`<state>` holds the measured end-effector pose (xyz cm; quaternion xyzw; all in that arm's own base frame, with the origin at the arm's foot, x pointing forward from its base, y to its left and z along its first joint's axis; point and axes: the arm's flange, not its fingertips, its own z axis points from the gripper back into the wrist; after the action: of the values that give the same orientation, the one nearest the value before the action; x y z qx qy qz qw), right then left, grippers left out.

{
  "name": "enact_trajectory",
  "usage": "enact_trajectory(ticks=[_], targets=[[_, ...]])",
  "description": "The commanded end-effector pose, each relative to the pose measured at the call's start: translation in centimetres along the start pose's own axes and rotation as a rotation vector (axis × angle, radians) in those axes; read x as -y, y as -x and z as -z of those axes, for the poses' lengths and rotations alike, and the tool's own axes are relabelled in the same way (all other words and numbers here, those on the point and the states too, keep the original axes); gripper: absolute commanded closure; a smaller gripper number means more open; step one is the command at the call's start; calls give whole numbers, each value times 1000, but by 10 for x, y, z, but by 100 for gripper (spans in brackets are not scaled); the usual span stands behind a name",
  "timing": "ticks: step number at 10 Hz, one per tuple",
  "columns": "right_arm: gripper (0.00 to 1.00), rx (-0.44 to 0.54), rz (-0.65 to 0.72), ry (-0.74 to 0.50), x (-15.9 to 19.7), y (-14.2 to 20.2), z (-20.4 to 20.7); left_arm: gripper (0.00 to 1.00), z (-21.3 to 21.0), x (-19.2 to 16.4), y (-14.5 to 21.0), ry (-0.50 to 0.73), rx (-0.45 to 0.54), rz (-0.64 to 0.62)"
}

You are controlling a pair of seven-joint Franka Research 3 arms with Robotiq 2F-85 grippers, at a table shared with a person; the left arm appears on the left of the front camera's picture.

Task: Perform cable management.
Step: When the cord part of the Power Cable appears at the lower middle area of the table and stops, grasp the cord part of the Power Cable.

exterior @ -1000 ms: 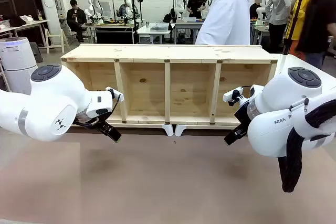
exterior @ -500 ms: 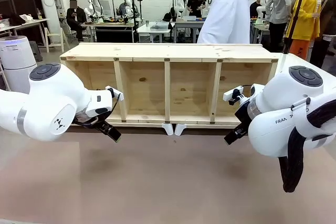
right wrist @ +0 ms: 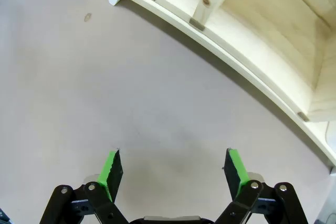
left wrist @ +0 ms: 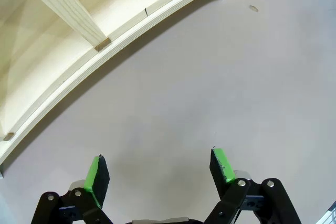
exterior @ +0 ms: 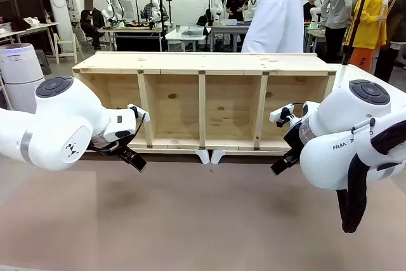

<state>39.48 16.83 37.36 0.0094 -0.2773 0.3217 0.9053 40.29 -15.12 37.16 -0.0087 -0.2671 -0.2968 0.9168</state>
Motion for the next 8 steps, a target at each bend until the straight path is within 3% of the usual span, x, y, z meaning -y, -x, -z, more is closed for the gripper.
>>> enact_trajectory(ticks=[1,2,4,8], targets=[[0,0,0,0,0,0,0,0,0,0,0,0,0,0],[0,-34,6,31,-2,3,-2,0,1,1,4,-9,-15,-11],[0,-1,3,61,1,5,-28,0,-22,-6,4,-51,-9,-16],[0,72,42,167,-8,35,-104,0,-89,1,40,-135,108,-57]])
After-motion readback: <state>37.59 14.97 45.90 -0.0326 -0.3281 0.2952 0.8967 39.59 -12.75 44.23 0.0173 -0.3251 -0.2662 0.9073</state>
